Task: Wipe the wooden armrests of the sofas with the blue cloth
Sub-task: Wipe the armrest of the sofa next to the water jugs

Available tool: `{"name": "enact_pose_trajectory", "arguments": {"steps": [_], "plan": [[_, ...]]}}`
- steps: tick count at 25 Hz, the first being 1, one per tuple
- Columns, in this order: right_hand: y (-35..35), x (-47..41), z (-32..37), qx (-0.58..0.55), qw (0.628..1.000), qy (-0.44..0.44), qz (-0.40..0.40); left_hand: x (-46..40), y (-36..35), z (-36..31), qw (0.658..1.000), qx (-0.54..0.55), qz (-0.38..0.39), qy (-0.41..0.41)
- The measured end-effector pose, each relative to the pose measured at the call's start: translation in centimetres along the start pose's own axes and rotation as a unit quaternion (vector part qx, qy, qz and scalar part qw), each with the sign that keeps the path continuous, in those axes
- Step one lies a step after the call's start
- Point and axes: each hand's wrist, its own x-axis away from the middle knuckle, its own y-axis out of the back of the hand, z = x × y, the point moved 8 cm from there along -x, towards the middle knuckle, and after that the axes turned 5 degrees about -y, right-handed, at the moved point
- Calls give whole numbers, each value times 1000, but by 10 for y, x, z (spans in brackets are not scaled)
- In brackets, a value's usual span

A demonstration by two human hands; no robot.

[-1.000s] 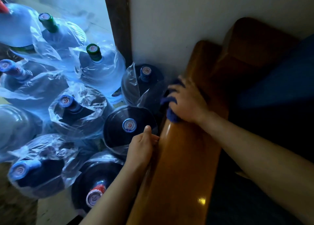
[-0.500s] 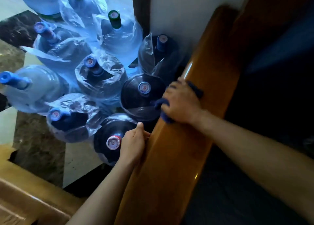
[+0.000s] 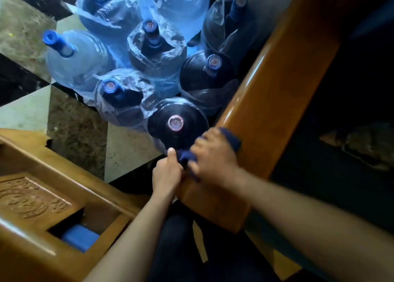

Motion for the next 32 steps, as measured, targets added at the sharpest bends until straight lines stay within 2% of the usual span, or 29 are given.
{"name": "enact_pose_trajectory", "arguments": {"steps": [2,4,5,6,8,10,11,12,13,15,17,18,20,22,23,25,27,29,32], "plan": [[-30,74,58,-51,995,80,-25,0,9,24,999,7,23,26],[-37,90,52,-27,991,125,-47,2,8,34,996,46,70,33],[-33,82,27,-2,988,124,-88,2,5,31,994,57,92,31],[-25,69,-10,15,991,76,-106,3,-1,21,992,52,115,17],[-1,47,-101,-41,983,-135,-121,4,-8,-8,990,38,126,-47],[-1,59,-154,-119,919,-341,-158,8,-18,-38,984,-1,134,-116],[-14,72,-153,-157,881,-413,-169,11,-22,-50,979,-28,137,-147],[-30,90,-137,-186,847,-467,-174,17,-26,-57,974,-57,138,-169],[-43,108,-110,-196,830,-488,-187,24,-28,-59,971,-81,130,-183],[-64,139,-56,-213,819,-492,-204,39,-21,-55,967,-136,78,-199],[-83,166,-12,-239,807,-513,-171,61,-11,-35,965,-178,36,-189],[-90,178,1,-263,785,-540,-149,76,-8,-20,967,-188,35,-171],[-100,197,17,-319,742,-582,-98,107,-9,12,974,-190,73,-95],[-103,209,21,-358,738,-568,-59,139,-23,36,974,-170,147,-15],[-106,218,18,-403,725,-556,-51,155,-34,41,970,-154,187,10],[-112,243,7,-553,638,-531,-68,189,-55,43,965,-86,240,64],[-111,279,-11,-653,554,-504,-115,225,-82,40,954,2,275,120],[-105,332,-38,-684,515,-488,-171,266,-118,26,946,26,308,102],[-108,428,-85,-721,444,-465,-260,337,-191,-2,941,-5,338,20]]}}
